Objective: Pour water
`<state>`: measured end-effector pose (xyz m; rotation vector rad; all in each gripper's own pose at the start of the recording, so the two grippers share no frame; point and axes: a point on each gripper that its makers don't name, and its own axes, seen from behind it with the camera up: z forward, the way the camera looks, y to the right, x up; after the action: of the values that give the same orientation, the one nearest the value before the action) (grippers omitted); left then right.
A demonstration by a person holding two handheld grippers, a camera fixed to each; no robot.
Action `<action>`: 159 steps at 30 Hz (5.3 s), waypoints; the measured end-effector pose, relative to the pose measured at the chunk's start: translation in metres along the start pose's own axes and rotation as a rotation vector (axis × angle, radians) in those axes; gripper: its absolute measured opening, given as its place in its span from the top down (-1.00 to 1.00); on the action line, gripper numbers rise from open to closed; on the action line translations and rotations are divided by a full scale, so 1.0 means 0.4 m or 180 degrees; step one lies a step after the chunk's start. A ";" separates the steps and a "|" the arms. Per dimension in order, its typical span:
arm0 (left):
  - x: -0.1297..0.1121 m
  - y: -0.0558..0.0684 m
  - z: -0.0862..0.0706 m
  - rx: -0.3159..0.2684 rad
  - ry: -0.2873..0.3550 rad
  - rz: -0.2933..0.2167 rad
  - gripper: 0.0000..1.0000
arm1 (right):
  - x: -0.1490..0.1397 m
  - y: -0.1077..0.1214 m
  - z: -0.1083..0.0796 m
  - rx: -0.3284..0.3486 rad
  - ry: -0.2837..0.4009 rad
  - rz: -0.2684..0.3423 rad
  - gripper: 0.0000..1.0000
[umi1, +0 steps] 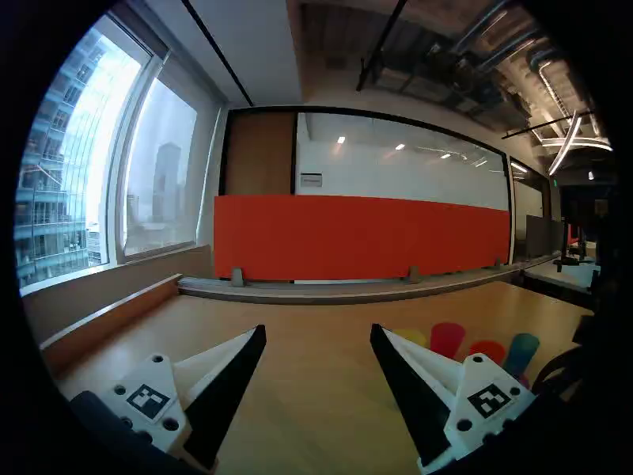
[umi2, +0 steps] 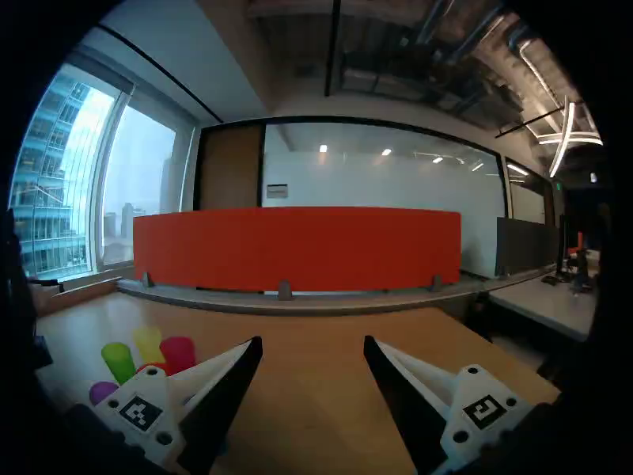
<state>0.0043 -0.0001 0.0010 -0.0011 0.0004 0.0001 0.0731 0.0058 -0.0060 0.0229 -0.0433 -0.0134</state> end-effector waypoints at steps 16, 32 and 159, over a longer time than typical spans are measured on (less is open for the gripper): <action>0.242 0.031 0.024 -0.0244 0.0054 -0.0024 -0.96 | 0.216 -0.025 0.017 0.0177 -0.0109 0.0057 -0.98; 0.306 0.098 0.032 -0.0673 -0.0046 0.0018 -0.97 | 0.293 -0.054 0.010 0.0398 -0.0127 0.0046 -0.98; -0.417 0.367 0.147 -0.2737 -0.1929 0.1082 -0.97 | -0.435 -0.322 -0.030 0.2689 -0.1907 -0.1013 -1.00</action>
<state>-0.1624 0.1469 0.0599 -0.8607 -0.6055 0.3406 -0.1018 -0.1205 -0.0284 0.8718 -0.6427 -0.3203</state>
